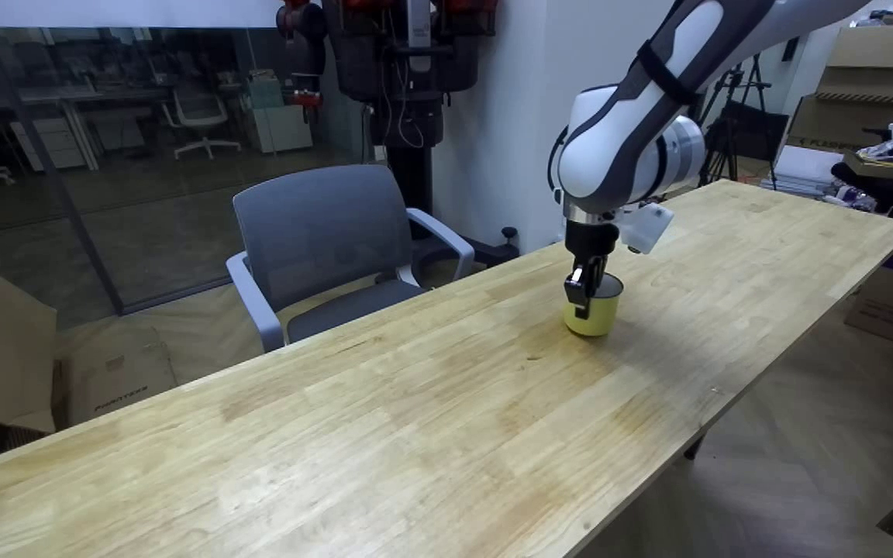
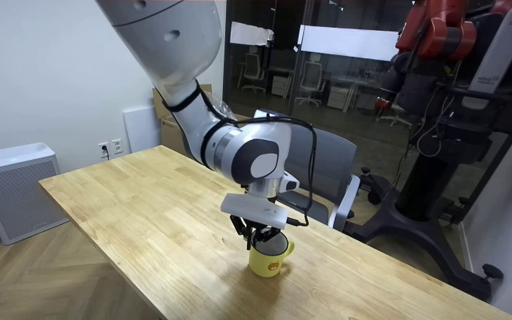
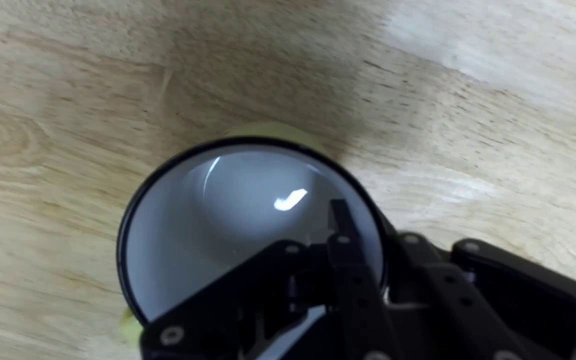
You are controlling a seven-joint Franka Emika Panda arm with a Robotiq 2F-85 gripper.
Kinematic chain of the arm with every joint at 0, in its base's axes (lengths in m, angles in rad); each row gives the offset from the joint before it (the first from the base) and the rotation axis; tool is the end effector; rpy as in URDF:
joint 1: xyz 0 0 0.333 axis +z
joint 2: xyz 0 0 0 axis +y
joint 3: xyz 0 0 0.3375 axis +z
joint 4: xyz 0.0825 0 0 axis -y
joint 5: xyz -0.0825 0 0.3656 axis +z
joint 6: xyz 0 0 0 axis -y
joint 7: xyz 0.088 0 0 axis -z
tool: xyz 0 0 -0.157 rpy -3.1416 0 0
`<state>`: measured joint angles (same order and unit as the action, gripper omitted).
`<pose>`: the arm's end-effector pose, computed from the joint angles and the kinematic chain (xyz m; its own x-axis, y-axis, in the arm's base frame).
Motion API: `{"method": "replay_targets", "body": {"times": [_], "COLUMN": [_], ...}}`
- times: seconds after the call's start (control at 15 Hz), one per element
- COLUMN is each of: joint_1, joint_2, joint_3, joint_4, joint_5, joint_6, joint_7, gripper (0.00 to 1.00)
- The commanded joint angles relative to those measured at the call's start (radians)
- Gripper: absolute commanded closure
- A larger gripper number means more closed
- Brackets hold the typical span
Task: Move the cup forward
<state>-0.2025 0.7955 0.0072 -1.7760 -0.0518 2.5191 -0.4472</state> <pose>0.6328 -0.1264 0.0857 0.9559 0.2882 -0.0574 0.2885 -0.9575 -0.0022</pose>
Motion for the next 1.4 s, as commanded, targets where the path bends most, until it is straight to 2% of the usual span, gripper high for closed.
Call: {"method": "replay_targets", "body": {"times": [0.0, 0.33, 0.73, 1.33], "joint_1": [0.042, 0.094, 0.127, 0.131], "joint_2": [0.029, 0.103, 0.208, 0.254], "joint_3": [0.004, 0.005, 0.004, 0.004], "joint_4": [0.123, 0.28, 0.423, 0.496], "joint_5": [-0.032, -0.045, -0.054, -0.05], "joint_6": [-0.1, -0.185, -0.198, -0.224], "joint_7": [0.034, 0.042, 0.051, 0.064], "gripper": [0.97, 0.97, 0.97, 0.97]}}
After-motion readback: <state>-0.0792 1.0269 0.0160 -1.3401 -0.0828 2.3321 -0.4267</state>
